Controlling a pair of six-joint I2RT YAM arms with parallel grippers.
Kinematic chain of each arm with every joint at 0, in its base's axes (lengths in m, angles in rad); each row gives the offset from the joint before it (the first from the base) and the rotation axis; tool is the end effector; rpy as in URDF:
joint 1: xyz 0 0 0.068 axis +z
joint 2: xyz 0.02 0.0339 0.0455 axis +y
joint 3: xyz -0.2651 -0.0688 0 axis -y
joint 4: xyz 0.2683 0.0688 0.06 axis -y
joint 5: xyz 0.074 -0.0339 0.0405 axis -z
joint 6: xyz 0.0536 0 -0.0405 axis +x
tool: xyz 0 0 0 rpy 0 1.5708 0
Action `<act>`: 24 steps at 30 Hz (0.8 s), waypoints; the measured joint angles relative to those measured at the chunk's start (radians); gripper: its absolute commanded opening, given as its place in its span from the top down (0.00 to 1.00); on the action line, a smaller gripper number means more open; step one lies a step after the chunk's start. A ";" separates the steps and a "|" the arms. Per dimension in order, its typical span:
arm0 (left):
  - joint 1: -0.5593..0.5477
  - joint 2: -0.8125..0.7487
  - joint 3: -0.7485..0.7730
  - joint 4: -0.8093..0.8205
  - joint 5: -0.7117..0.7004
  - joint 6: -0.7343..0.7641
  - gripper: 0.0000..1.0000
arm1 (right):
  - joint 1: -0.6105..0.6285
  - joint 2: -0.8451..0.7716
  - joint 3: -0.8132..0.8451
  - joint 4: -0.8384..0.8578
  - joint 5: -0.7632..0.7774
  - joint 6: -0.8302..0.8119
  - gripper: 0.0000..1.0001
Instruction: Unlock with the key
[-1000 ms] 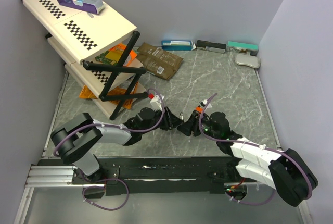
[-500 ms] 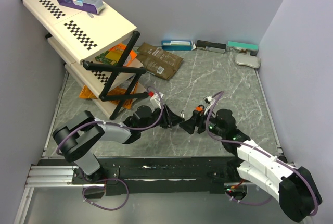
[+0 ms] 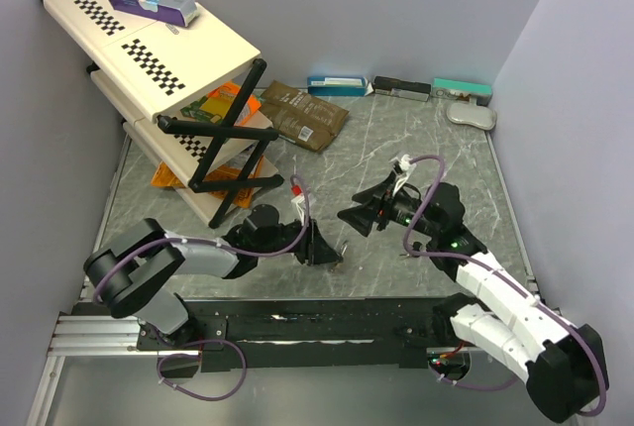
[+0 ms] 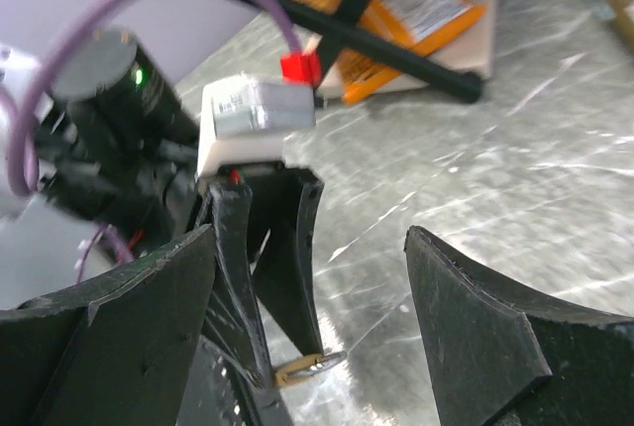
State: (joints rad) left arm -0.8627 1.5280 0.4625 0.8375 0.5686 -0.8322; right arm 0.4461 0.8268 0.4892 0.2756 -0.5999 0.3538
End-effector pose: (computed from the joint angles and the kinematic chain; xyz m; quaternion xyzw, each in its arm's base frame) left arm 0.1778 -0.2521 0.1457 0.1859 0.7488 -0.5929 0.2306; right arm 0.1958 0.1272 0.2690 -0.2343 0.6861 0.4531 0.5188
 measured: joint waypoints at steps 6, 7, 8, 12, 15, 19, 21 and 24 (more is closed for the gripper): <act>0.038 -0.048 -0.045 0.044 0.095 0.003 0.99 | 0.000 0.079 0.016 0.001 -0.125 -0.019 0.19; 0.044 -0.051 -0.054 0.048 0.108 0.003 0.99 | 0.000 0.082 0.016 0.001 -0.141 -0.019 0.19; 0.051 -0.052 -0.061 0.051 0.122 0.000 0.99 | 0.000 0.084 0.016 0.003 -0.160 -0.018 0.20; 0.089 -0.060 -0.087 0.089 0.188 -0.020 0.99 | 0.006 0.092 0.015 0.032 -0.251 -0.010 0.20; 0.114 -0.072 -0.090 0.108 0.232 -0.032 0.99 | 0.025 0.108 0.014 0.054 -0.297 -0.003 0.21; 0.130 -0.100 -0.090 0.111 0.277 -0.042 0.99 | 0.066 0.150 0.013 0.070 -0.329 -0.003 0.21; 0.137 -0.114 -0.090 0.110 0.292 -0.045 0.99 | 0.078 0.168 0.011 0.076 -0.338 -0.003 0.21; 0.148 -0.139 -0.092 0.109 0.308 -0.046 0.99 | 0.091 0.191 0.008 0.079 -0.347 -0.003 0.23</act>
State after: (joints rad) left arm -0.7147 1.3891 0.3706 0.9470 0.8768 -0.8783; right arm 0.5373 1.0180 0.4973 0.3542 -0.9470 0.3508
